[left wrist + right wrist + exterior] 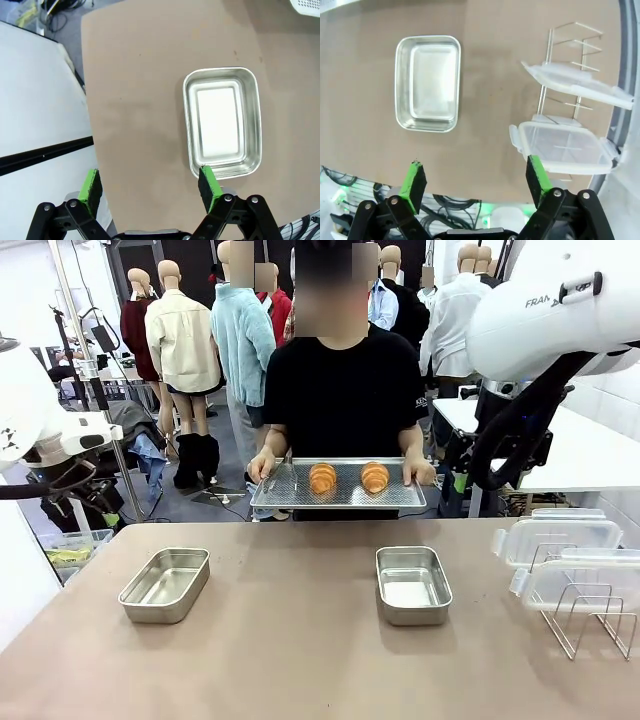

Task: Place the bread in airtight containers.
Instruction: Lift both Airtight Container.

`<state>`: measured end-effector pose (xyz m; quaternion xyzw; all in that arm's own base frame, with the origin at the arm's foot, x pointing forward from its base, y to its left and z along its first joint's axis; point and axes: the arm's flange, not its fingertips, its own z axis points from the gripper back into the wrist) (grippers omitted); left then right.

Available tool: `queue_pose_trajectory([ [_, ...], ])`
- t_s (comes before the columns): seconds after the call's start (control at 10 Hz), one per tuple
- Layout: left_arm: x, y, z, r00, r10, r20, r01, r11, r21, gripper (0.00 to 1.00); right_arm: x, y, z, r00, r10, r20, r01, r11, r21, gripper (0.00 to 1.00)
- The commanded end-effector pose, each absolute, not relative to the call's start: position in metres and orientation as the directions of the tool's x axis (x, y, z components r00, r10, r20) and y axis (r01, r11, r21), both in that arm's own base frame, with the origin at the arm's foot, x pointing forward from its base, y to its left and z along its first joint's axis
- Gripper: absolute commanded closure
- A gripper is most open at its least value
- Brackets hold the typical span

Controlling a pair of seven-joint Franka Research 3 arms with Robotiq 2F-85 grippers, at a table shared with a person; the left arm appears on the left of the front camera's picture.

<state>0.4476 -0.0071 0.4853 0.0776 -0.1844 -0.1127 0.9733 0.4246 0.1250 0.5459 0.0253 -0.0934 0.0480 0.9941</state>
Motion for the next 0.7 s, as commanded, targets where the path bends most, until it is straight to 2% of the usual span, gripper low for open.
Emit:
queue_pose_trajectory([
  [0.0, 0.45, -0.013, 0.475, 0.903, -0.274, 0.331, 0.243, 0.961, 0.134, 0.0, 0.42, 0.11, 0.534, 0.976, 0.043, 0.212, -0.058, 0.996, 0.063, 0.0],
  [0.1, 0.471, -0.021, 0.45, 0.932, -0.262, 0.251, 0.238, 0.964, 0.121, 0.0, 0.43, 0.122, 0.505, 0.986, 0.057, 0.158, -0.074, 0.992, 0.103, 0.0],
  [0.4, 0.504, -0.039, 0.406, 0.949, -0.26, 0.179, 0.243, 0.964, 0.109, 0.0, 0.446, 0.156, 0.449, 0.994, 0.078, 0.082, -0.091, 0.98, 0.179, 0.0],
  [0.6, 0.519, -0.037, 0.39, 0.952, -0.238, 0.193, 0.225, 0.971, 0.086, 0.0, 0.459, 0.191, 0.411, 0.994, 0.084, 0.076, -0.091, 0.99, 0.104, 0.0],
])
